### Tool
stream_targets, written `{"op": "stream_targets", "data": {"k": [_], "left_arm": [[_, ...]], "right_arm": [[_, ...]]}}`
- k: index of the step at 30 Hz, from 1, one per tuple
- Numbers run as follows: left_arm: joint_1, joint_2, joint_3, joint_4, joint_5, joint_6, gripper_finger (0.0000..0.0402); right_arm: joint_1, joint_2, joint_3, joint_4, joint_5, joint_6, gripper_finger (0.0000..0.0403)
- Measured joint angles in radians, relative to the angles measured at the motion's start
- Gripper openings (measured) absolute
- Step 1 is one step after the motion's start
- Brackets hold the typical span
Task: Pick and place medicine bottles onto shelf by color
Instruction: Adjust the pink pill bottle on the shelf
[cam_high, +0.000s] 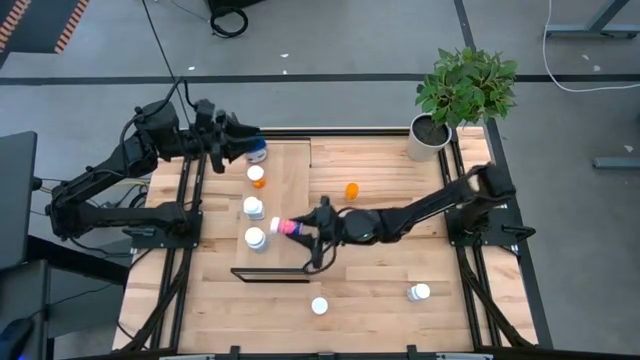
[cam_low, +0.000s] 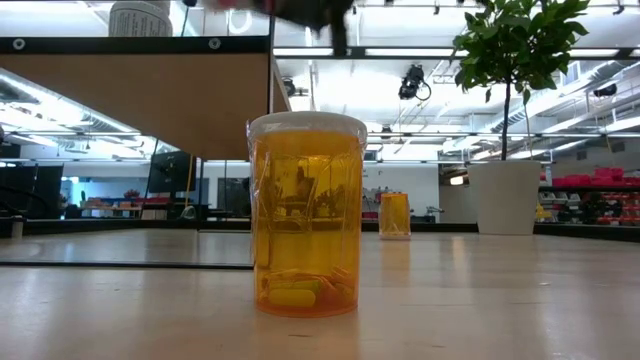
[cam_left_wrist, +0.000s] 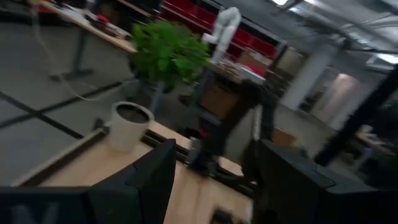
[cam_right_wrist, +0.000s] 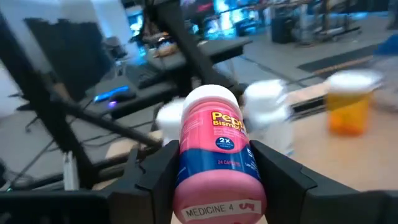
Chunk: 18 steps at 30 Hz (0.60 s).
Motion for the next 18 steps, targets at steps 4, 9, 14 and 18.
{"op": "stream_targets", "data": {"k": [4,9,14,18], "left_arm": [[-0.006,0.0,0.0,0.011,0.094,-0.054,0.0231],[-0.033,0.001,0.0,-0.053,0.234,-0.096,0.0237],[-0.101,0.007,0.0,-0.167,0.24,-0.048,0.0239],[-0.185,0.065,0.0,-0.106,0.203,-0.053,0.0226]], "right_arm": [[0.007,-0.117,0.001,-0.105,0.085,-0.017,0.0188],[0.009,-0.209,0.0,-0.138,0.18,-0.018,0.0187],[0.009,-0.248,0.0,-0.109,0.26,-0.022,0.0187],[0.009,-0.246,0.0,-0.06,0.268,-0.021,0.0187]]}}
